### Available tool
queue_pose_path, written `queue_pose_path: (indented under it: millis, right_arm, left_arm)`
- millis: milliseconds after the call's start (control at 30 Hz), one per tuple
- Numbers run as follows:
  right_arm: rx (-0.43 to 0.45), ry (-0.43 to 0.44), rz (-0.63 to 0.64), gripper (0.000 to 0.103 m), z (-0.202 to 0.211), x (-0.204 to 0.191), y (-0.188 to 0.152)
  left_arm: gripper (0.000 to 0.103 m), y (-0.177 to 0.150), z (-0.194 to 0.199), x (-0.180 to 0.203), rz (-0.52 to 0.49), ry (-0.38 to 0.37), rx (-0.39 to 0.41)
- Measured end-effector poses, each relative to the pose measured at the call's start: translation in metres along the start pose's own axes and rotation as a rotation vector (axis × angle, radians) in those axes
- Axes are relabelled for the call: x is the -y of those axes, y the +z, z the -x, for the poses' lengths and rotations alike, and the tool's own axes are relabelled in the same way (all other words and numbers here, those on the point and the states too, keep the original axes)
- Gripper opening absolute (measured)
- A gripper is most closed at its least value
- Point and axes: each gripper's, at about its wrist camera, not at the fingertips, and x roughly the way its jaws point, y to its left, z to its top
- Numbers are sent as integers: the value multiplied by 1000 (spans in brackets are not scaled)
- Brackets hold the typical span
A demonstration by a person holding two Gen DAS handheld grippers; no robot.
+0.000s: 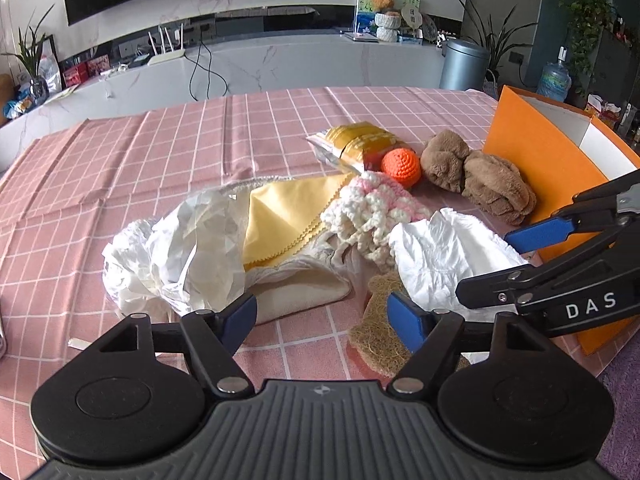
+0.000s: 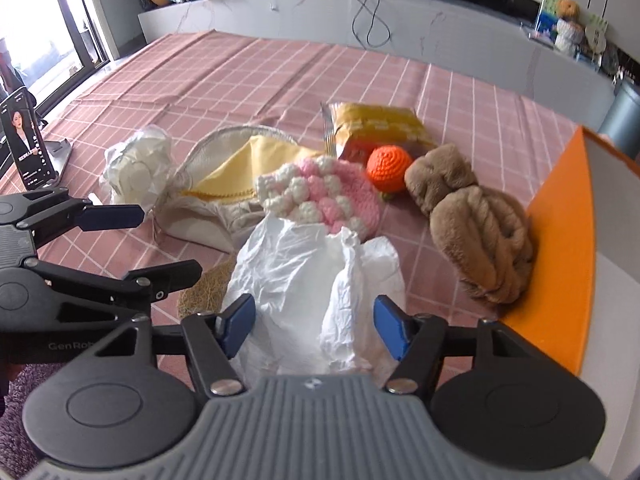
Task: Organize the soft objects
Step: 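Lower the right tool onto the white tissue and close it, then grasp the brown bear-shaped sponge with the left tool while the right tool holds the tissue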
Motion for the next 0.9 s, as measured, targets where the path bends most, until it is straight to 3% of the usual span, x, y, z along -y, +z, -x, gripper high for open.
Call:
queue_pose_path:
  millis: [133,167,233,467,700,900]
  right_arm:
    - [-44,38,-63,59,-13,8,1]
    - [-48,48,-71,49,-14,10,1]
    - [-54,82,-84,38,-17,11,0]
    - [-29,102,-61,15,-9,6,-2]
    - [64,52,-15,14,28,16,-2]
    - [66,-14,7,14,33,22,-15]
  left_arm:
    - [86,0,-3,0,3,-17,-7]
    - [86,0,-4,0,4,-26,-8]
    - [86,0,-5,2,5,-34,-12]
    - [88,-2,1,9,-12,-43,-22]
    - [101,-3,3,25,-32,-110,-25]
    - [102,-8,-14,23,131,-126,-89]
